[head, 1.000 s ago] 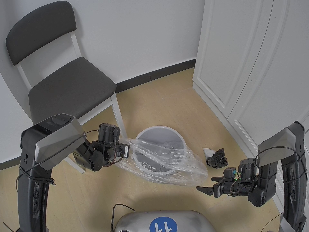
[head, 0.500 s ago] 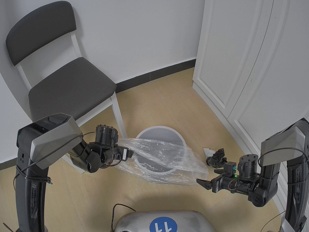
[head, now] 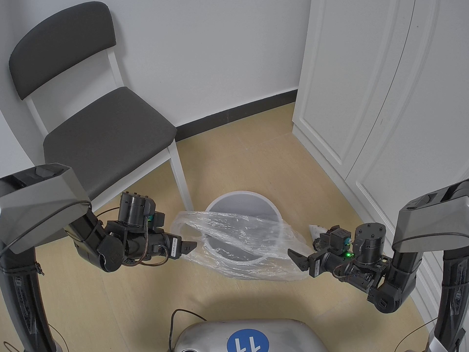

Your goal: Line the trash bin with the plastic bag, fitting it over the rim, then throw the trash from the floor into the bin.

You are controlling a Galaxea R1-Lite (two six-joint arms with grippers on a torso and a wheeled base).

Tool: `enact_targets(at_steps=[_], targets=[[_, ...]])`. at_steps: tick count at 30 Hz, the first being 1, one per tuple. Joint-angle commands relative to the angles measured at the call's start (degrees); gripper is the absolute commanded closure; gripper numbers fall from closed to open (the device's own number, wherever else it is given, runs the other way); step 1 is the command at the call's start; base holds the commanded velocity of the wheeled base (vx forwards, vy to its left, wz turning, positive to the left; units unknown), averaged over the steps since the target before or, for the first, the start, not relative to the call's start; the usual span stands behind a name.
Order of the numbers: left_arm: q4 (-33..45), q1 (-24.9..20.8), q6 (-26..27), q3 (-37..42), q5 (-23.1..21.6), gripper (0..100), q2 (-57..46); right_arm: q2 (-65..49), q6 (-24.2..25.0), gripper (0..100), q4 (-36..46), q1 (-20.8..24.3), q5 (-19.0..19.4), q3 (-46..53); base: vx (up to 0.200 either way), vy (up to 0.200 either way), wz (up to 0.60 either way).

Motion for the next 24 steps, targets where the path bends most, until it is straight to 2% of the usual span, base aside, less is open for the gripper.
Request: enact_targets(at_steps=[1, 3, 9, 11, 12, 13, 14, 17, 18, 24], targets=[[-1.48, 0.17, -2.92, 3.53, 1.44, 0, -3.2, -0.13, -7.03, 0, -1.05, 2.76, -0.23, -4.87, 0.0, 0.0, 0.0], [-3.5, 0.17, -3.97, 5.29, 3.28, 0, -4.08, -0.13, -10.02, 0, 0.54, 3.28, -0.23, -7.15, 0.0, 0.0, 0.0], [-13.0, 0.26, -4.24, 13.9, 9.43, 0, -7.86, -0.48, -13.01, 0, 16.53, 4.6, -0.32, -16.64, 0.0, 0.0, 0.0], [-14.67, 0.26, -4.32, 15.49, 9.52, 0, -8.65, -0.39, -13.8, 0, 20.05, 4.95, -0.41, -18.4, 0.0, 0.0, 0.0], [-17.21, 0.61, -4.32, 17.6, 9.43, 0, -9.53, -0.22, -15.47, 0, 25.06, 5.3, -0.5, -20.86, 0.0, 0.0, 0.0], [-17.39, 0.61, -4.32, 17.86, 9.43, 0, -9.62, -0.22, -15.74, 0, 25.5, 5.3, -0.5, -21.04, 0.0, 0.0, 0.0], [-20.2, 0.79, -4.32, 19.44, 9.52, 0, -10.06, -0.13, -19.16, 0, 31.83, 5.57, -2.25, -24.91, 0.0, 0.0, 0.0], [-22.58, 0.79, -4.32, 19.97, 9.61, 0, -10.15, -0.57, -22.68, 0, 38.07, 6.45, -4.98, -28.6, 0.0, 0.0, 0.0], [-24.07, 0.88, -4.15, 19.79, 9.96, 0, -10.06, -1.62, -24.7, 0, 43.34, 7.5, -6.38, -31.5, 0.0, 0.0, 0.0], [-24.42, -1.15, -5.47, 20.06, 10.22, 0, -6.19, -4.26, -30.24, 0, 55.82, 8.2, -7.7, -38.71, 0.0, 0.0, 0.0]])
